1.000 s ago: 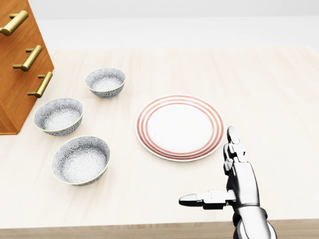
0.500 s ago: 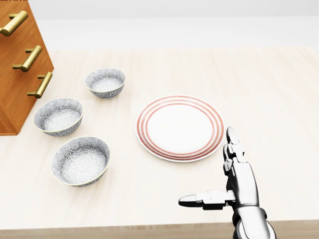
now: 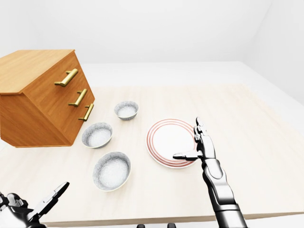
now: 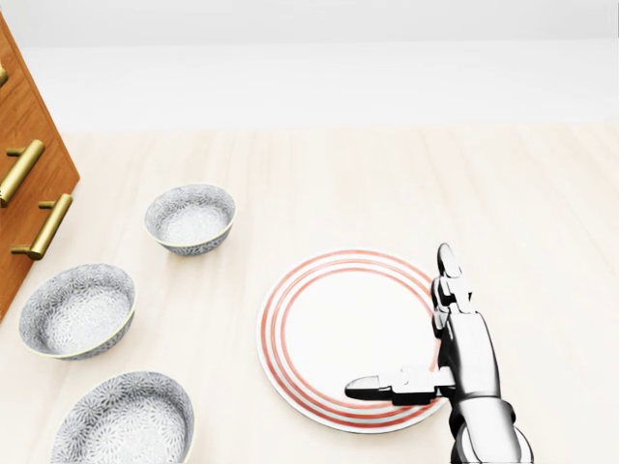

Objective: Put the bowl at the front on the plate.

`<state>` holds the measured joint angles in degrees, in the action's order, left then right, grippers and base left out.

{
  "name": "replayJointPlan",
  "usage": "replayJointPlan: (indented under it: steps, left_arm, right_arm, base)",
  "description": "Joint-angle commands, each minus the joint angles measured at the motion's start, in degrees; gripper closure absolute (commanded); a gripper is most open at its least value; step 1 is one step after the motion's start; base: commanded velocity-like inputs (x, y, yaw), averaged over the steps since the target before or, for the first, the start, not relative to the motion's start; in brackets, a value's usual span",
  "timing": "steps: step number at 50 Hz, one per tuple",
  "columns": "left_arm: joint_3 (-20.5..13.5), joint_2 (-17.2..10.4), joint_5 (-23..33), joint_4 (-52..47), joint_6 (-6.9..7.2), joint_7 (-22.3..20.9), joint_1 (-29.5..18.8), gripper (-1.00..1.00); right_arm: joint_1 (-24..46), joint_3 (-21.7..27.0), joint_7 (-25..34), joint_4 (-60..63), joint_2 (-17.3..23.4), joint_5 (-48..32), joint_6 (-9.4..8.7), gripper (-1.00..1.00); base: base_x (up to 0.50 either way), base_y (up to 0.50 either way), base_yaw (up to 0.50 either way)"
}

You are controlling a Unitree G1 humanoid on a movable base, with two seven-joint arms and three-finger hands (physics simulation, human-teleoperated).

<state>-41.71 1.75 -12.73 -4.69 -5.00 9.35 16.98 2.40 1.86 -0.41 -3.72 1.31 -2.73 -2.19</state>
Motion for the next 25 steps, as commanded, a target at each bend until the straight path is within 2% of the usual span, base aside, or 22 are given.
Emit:
replayJointPlan:
  steps: [1,3,5,7,9,10,13,16,18,20,22,23,25]
  left_arm:
    - [0.17,-0.14,-0.58,0.52,0.00,0.01,-0.16,-1.00]
    - [0.08,-0.49,-1.01,0.22,0.00,0.47,-0.39,-1.00]
    - [0.03,-0.52,-1.18,-0.43,0.96,0.62,-0.29,-1.00]
    - [-0.01,-0.54,-1.11,-0.61,1.43,0.79,-0.35,-1.00]
    - [-0.07,-0.44,-1.11,-0.74,1.36,0.70,-0.29,-1.00]
    - [-0.04,-0.39,-0.91,-0.30,0.74,0.77,-0.45,-1.00]
    - [0.03,-0.48,-0.88,-0.22,0.74,0.91,-0.51,-1.00]
    - [0.02,-0.48,-0.89,-0.15,0.52,0.82,-0.43,-1.00]
    - [0.00,-0.42,-0.94,-0.28,0.45,0.74,-0.32,-1.00]
    - [-0.05,-0.42,-0.96,-0.30,0.52,0.74,-0.33,-1.00]
    - [-0.16,-0.39,-1.03,-0.67,0.85,0.65,-0.20,-1.00]
    - [-0.20,-0.35,-1.01,-0.68,0.83,0.59,-0.19,-1.00]
    - [-0.28,-0.31,-1.00,-0.89,1.09,0.54,-0.16,-1.00]
  right_arm:
    - [0.05,-0.14,-0.02,-0.29,0.00,-0.35,0.27,-1.00]
    - [-0.03,-0.17,0.05,0.00,-0.03,-0.35,0.26,-1.00]
    - [-0.16,-0.30,-0.03,0.71,-0.11,-0.50,-0.33,-1.00]
    - [0.08,-0.16,-0.02,-0.29,0.00,-0.53,0.47,-1.00]
    - [0.08,-0.19,-0.06,-0.33,-0.04,-0.58,0.53,-1.00]
    - [0.07,-0.19,-0.07,-0.31,-0.05,-0.57,0.51,-1.00]
    - [-0.01,-0.26,0.25,-0.02,-0.06,-0.41,0.40,-1.00]
    - [0.00,0.00,0.37,-1.23,0.06,-0.22,1.92,-1.00]
    - [-0.43,-0.26,0.18,0.70,-0.13,-0.42,0.53,-1.00]
    - [-0.94,-0.11,0.65,1.55,-0.12,0.18,1.59,-1.00]
    - [-1.71,-0.07,1.14,3.71,-0.20,0.84,0.14,-1.00]
    - [-1.97,0.17,1.40,3.54,-0.05,1.09,0.82,-1.00]
    - [-2.83,0.11,1.83,6.17,-0.05,1.35,-0.34,-1.00]
  base:
    - [0.50,0.00,0.00]
    - [0.50,0.00,0.00]
    - [0.50,0.00,0.00]
    - [0.50,0.00,0.00]
    - [0.50,0.00,0.00]
    - [0.50,0.00,0.00]
    - [0.50,0.00,0.00]
    - [0.50,0.00,0.00]
    - [0.50,0.00,0.00]
    - [0.24,0.00,0.00]
    - [0.00,0.00,0.00]
    - [0.00,0.00,0.00]
    - [0.00,0.00,0.00]
